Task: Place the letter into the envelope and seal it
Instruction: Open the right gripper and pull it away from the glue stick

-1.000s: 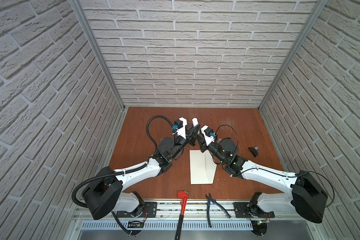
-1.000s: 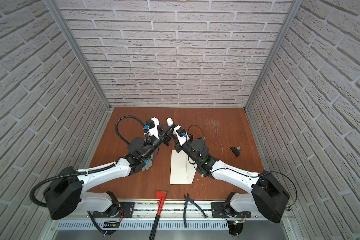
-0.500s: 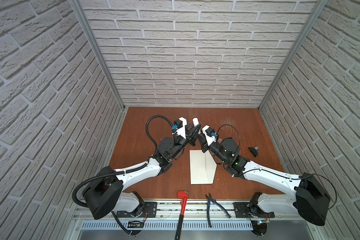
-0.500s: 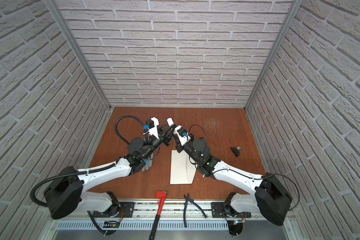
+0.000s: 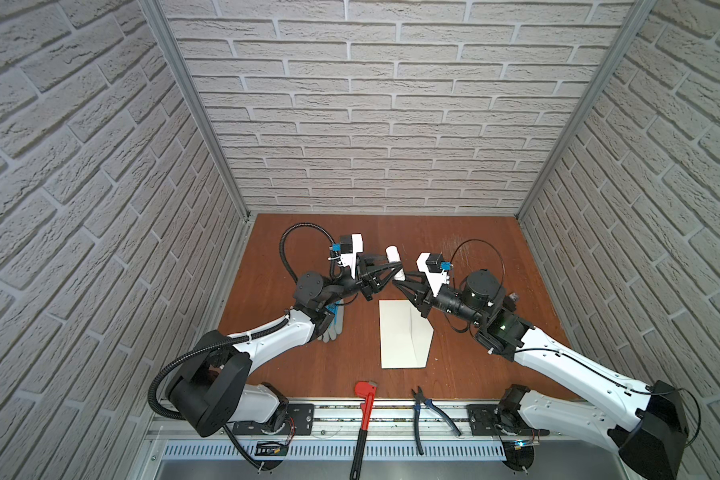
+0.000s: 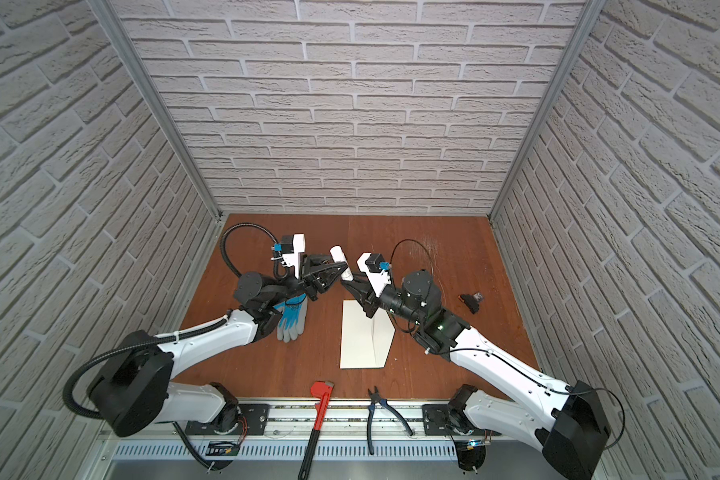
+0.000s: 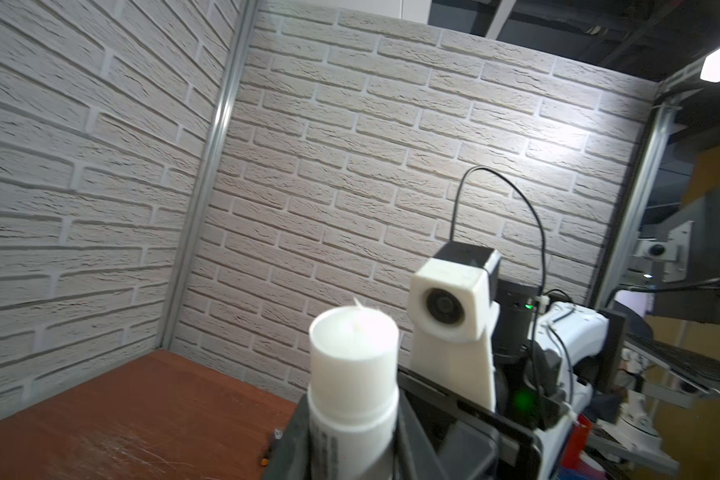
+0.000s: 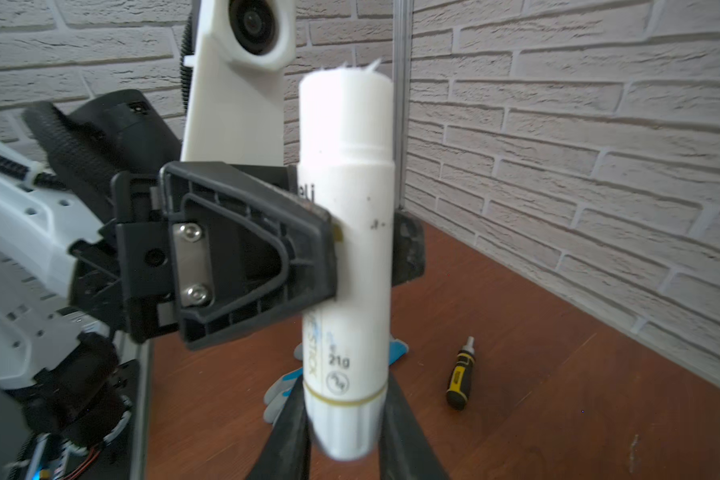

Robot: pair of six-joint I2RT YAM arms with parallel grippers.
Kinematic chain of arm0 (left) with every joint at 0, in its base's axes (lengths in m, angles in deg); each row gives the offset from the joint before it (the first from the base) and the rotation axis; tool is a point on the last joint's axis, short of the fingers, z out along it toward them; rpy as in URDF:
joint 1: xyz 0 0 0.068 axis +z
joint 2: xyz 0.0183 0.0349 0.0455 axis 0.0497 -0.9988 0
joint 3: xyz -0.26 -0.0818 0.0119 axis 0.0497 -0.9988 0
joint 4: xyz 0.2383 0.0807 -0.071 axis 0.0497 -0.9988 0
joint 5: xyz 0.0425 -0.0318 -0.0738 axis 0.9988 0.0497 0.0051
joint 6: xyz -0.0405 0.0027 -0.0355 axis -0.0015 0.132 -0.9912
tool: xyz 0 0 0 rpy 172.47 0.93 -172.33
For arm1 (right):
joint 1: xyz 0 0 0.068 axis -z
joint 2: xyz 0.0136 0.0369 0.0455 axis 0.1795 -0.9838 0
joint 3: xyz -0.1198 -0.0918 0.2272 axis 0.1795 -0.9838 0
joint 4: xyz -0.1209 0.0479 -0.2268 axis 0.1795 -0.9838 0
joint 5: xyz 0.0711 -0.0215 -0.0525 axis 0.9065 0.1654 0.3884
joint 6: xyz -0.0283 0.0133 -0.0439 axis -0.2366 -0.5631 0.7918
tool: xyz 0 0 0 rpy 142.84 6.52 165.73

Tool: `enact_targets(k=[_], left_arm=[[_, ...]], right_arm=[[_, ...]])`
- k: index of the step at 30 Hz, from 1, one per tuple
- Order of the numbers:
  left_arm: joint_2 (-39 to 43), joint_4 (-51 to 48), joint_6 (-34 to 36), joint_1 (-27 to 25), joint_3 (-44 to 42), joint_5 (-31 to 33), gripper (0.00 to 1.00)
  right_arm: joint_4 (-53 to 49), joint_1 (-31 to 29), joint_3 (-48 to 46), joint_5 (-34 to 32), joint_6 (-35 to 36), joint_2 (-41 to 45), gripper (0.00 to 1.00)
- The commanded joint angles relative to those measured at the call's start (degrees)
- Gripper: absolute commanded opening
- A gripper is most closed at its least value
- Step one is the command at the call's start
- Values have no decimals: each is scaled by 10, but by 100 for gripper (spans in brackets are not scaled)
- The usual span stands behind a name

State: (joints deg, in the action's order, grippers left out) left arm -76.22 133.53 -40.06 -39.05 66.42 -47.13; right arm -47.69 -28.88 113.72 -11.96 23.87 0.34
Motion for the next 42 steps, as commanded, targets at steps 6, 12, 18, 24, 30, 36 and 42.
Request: enact_targets(k=[6,12,18,24,30,36,42], left_arm=[[-36,64,-68,19,7,-90,0],[-37,63,-61,19,10,-54,0],[8,-21,18,7,3,107,0],[71,-193,174,-49,20,285,0],[51,-167,164,-71,22,375,0],[34,-162,159,-87,30,397,0],[29,-157,158,-91,33,398,0]], right_arm=[[42,54,44,212,-115,36,6],[3,65,50,195,-66,26,21],[-35,53,17,11,71,44,55],[74,4,-55,-170,146,58,55],[158,-38,-62,-248,167,3,53],[189,-47,-43,-259,173,-52,53],[209,-48,-30,-269,165,-93,52]])
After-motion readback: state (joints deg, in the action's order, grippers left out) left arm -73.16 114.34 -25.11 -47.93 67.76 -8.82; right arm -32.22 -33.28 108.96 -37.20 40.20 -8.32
